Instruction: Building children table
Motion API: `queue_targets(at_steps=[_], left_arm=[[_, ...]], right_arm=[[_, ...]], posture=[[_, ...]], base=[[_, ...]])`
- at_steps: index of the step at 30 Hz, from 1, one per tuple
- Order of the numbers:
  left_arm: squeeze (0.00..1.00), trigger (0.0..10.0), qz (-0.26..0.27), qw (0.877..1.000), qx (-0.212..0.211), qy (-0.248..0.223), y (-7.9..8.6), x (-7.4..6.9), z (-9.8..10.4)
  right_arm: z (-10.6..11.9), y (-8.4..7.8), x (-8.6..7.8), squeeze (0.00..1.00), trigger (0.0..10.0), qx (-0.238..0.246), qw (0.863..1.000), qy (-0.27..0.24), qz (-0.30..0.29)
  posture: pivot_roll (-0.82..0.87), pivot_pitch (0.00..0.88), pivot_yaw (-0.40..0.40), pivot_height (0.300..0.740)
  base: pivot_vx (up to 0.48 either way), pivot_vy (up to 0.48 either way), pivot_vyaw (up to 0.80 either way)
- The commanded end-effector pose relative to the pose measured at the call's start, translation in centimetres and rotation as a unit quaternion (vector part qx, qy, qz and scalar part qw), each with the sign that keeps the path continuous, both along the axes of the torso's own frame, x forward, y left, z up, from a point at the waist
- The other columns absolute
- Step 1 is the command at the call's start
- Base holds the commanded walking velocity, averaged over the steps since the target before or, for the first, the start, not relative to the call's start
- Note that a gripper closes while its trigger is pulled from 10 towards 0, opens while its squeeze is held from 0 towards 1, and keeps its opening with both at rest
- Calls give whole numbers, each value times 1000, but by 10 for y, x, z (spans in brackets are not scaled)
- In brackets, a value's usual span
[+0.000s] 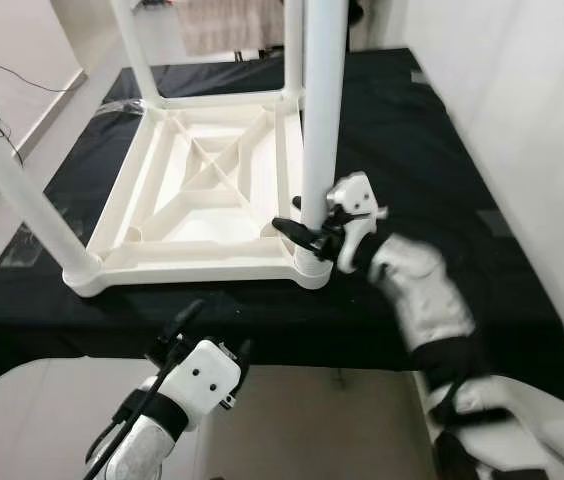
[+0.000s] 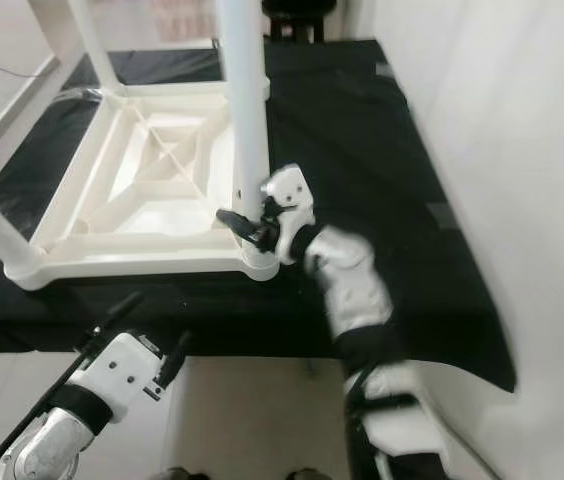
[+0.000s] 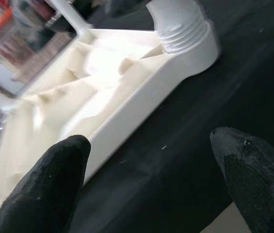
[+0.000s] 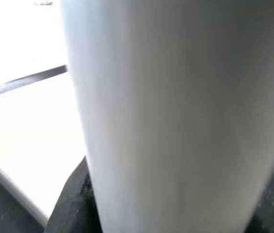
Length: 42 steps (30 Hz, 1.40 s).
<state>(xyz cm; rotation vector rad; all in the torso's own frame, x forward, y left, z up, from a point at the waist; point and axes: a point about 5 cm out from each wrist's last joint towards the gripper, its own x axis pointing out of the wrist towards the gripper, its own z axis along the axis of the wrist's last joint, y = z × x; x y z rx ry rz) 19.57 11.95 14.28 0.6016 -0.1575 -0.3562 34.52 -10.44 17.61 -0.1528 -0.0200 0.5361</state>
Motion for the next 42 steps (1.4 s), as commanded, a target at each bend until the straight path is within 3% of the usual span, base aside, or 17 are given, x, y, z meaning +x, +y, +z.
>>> queue_targets(at_steps=[1,3,11,12,13,15,16,18,19,20,21,22,28,31,33,37,42], left_arm=[[0,10000,0,998,60,9,-2,1,-12],[0,10000,4,993,114,1,-5,7,-18],[0,10000,-31,991,128,8,-14,8,-23],[0,10000,-21,990,141,9,-14,10,-24],[0,10000,-13,989,150,10,-14,12,-25],[0,10000,-13,989,150,10,-14,12,-25],[0,10000,-2,988,155,22,-14,16,-28],[0,10000,-2,988,155,22,-14,16,-28],[0,10000,-4,988,152,31,-15,17,-30],[0,10000,-2,989,145,39,-16,19,-31],[0,10000,-2,989,145,39,-16,19,-31],[0,10000,-1,989,140,38,-16,19,-31],[0,10000,0,989,144,38,-18,21,-32],[0,10000,1,989,144,38,-18,21,-33],[0,10000,2,989,145,38,-18,22,-33],[0,10000,6,988,148,41,-16,24,-35],[0,10000,8,988,149,43,-14,25,-36]], right_arm=[[-40,5,-26,0,0,-30,996,84,-33],[-40,14,-35,0,0,-24,996,82,-26],[-31,25,-29,0,0,-15,998,68,-5],[-19,30,-22,1000,10000,10,999,49,19],[-7,35,-15,1000,10000,33,997,30,56],[-7,35,-15,1000,10000,33,997,30,56],[18,41,-11,1000,10000,67,990,2,123],[18,41,-11,1000,10000,67,990,2,123],[29,41,-8,1000,10000,60,984,-17,167],[37,39,-6,459,10000,44,975,-33,214],[37,39,-6,459,10000,44,975,-33,214],[43,37,-1,0,10000,22,968,-48,244],[47,39,4,0,10000,-42,935,-38,350],[43,39,5,0,10000,-53,927,-23,371],[35,41,12,0,0,-66,927,2,369],[26,40,24,0,0,-65,943,25,327],[25,38,29,0,0,-59,950,30,305]], posture=[[-25,119,35,740],[-3,114,20,740],[-3,106,23,740],[-1,99,36,740],[-1,97,36,740],[-1,97,36,740],[-6,93,37,740],[-6,93,37,740],[-5,90,39,740],[-7,84,36,740],[-7,84,36,740],[-6,84,35,740],[-3,79,28,740],[-3,79,28,740],[-3,77,28,740],[3,68,21,740],[2,62,27,740]], base=[[0,0,0],[0,0,0],[0,0,0],[0,0,0],[0,0,0],[0,0,0],[0,0,0],[0,0,0],[0,0,0],[0,0,0],[0,0,0],[0,0,0],[0,0,0],[0,0,0],[0,0,0],[0,0,0],[0,0,0]])
